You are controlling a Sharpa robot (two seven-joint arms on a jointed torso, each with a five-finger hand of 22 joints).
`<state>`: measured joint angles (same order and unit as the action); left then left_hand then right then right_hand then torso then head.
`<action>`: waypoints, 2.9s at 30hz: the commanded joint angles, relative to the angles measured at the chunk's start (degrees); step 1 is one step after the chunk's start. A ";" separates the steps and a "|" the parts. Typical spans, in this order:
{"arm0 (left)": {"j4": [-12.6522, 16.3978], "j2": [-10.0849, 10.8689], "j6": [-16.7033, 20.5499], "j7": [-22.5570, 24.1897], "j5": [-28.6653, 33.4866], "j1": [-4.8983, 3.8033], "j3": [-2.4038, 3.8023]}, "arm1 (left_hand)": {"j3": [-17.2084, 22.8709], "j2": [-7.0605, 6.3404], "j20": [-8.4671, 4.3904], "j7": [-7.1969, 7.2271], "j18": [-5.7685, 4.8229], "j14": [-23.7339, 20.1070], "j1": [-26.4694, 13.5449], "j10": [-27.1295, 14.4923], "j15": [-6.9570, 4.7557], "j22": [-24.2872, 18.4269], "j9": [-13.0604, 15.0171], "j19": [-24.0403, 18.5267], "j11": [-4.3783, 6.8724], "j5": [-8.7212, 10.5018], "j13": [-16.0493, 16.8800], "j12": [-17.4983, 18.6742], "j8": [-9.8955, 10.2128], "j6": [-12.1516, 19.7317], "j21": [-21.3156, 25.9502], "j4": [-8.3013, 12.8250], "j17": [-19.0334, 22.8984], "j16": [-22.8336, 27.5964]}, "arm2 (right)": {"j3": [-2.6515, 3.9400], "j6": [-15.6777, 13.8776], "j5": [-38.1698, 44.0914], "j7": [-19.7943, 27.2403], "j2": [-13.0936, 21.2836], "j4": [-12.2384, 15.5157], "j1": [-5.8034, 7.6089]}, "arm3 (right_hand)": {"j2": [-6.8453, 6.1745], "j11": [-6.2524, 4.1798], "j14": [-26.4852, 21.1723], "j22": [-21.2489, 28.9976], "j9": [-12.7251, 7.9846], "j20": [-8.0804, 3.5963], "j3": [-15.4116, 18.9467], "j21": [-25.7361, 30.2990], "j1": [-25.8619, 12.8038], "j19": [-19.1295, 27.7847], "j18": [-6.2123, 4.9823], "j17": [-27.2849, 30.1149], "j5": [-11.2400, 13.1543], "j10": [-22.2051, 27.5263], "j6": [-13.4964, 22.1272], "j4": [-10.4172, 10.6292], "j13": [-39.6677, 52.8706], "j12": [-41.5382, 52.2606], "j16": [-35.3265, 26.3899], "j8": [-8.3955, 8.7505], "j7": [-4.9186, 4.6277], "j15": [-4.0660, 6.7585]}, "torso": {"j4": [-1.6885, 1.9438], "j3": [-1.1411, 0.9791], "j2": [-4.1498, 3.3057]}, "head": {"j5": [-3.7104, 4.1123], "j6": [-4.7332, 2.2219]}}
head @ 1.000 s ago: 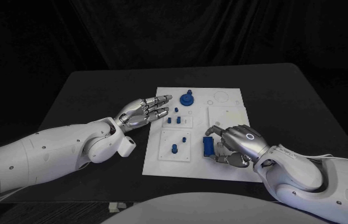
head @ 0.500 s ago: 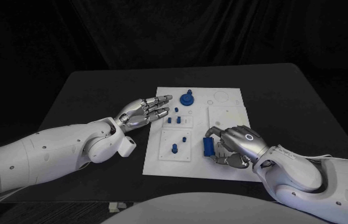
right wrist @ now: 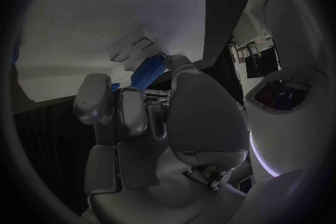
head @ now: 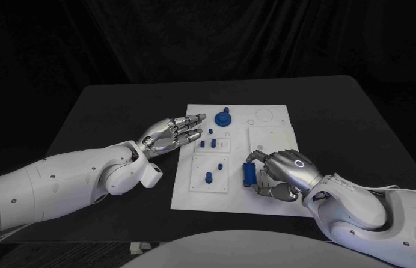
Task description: Assemble the parts on the task board
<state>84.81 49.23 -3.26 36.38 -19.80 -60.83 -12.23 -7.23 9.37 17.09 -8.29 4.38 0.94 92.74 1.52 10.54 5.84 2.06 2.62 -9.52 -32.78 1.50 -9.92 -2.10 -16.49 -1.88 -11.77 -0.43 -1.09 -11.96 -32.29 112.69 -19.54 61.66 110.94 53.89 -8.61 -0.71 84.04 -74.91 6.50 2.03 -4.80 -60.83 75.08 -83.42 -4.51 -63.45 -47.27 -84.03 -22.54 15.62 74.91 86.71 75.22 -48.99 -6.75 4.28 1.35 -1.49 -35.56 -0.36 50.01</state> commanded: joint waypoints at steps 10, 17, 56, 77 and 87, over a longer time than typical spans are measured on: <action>0.08 -0.10 -0.55 0.82 0.17 0.11 0.04 | 0.15 0.06 -0.11 -2.93 -0.76 -0.08 0.53 0.02 0.37 0.09 0.05 0.37 -0.46 -0.37 0.03 0.06 -0.09 -0.19 -0.21 0.32 -0.08 -0.28 | 0.02 -5.34 -0.93 1.19 0.90 0.79 -0.09 | 0.18 0.59 0.39 -8.66 4.29 0.09 -2.45 -0.42 -1.70 -0.22 -0.33 -0.02 -0.19 -3.90 -9.12 1.06 11.73 0.31 0.24 0.66 1.55 -0.27 | -0.03 -0.01 0.01 | -0.01 -0.01; 0.09 -0.07 -0.50 0.83 0.17 0.12 0.04 | 0.15 0.06 -0.11 -2.93 -0.76 -0.08 0.53 0.02 0.37 0.09 0.05 0.37 -0.46 -0.37 0.03 0.06 -0.09 -0.19 -0.21 0.32 -0.08 -0.28 | 0.02 -4.07 -2.73 2.43 1.42 1.16 -0.09 | -0.09 0.77 0.29 -8.58 3.89 0.24 -2.98 -0.11 -2.37 -0.14 -0.38 0.44 -0.43 -3.76 -9.87 1.07 11.49 0.11 -0.08 1.95 1.44 -0.43 | -0.03 0.01 0.00 | -0.06 -0.01; 0.11 -0.11 -0.49 0.75 0.17 0.14 0.04 | 0.29 0.14 -0.11 -2.93 -0.77 -0.08 0.61 0.04 0.37 0.07 0.04 0.37 -0.49 -0.39 0.04 0.01 -0.08 -0.14 -0.21 0.44 -0.08 -0.29 | 0.02 2.12 -4.97 3.26 0.38 -0.12 -0.09 | -0.79 1.02 -0.08 -8.27 1.44 0.62 -5.04 1.45 -2.96 0.42 -0.62 0.92 0.53 -3.32 -8.40 0.99 10.86 -0.47 -0.68 9.10 0.58 -0.72 | 0.01 0.00 0.00 | -0.09 -0.01; 0.06 -0.17 -0.55 0.68 0.17 0.16 0.04 | 0.45 0.14 -0.11 -2.97 -0.77 -0.07 0.66 0.06 0.34 0.10 0.05 0.41 -0.55 -0.39 0.04 -0.01 -0.08 -0.16 -0.22 0.66 -0.09 -0.31 | 0.02 2.61 -4.97 2.80 0.45 0.10 -0.09 | -0.45 1.23 -0.21 -8.02 -2.85 0.87 -1.12 2.91 -2.24 0.73 -0.80 -0.23 5.63 -2.98 -2.33 1.16 10.33 -0.92 -0.39 18.86 -0.01 -0.94 | 0.01 -0.01 -0.01 | -0.20 -0.01; -0.06 -0.16 -0.71 0.72 0.17 0.18 0.04 | 0.45 0.14 -0.11 -2.97 -0.77 -0.07 0.66 0.06 0.34 0.10 0.05 0.41 -0.55 -0.39 0.04 -0.01 -0.08 -0.16 -0.22 0.66 -0.09 -0.31 | 0.03 1.34 -4.97 3.07 1.69 1.47 -0.08 | -2.90 1.28 -0.12 -7.98 -2.76 0.82 5.74 3.36 -3.84 0.68 -0.82 -0.69 27.54 -3.16 -1.21 1.51 10.41 -0.80 -0.46 21.80 0.08 -0.98 | -0.02 -0.01 0.00 | -0.22 -0.01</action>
<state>84.69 49.17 -3.36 36.34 -19.80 -60.73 -12.25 -6.76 9.60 17.09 -8.29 4.38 0.94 92.96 1.72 10.54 5.89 2.06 2.62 -9.72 -32.77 1.50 -9.92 -2.10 -16.49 -1.88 -11.29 -0.44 -1.09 -11.93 -30.39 107.54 -16.48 63.09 111.98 53.91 -11.15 0.06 83.95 -74.92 3.74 2.66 0.82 -57.66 71.26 -82.79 -4.48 -64.09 -20.20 -83.98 -23.86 17.10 74.90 86.04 75.04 -27.44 -6.65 3.58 1.33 -1.48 -35.56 -0.63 50.01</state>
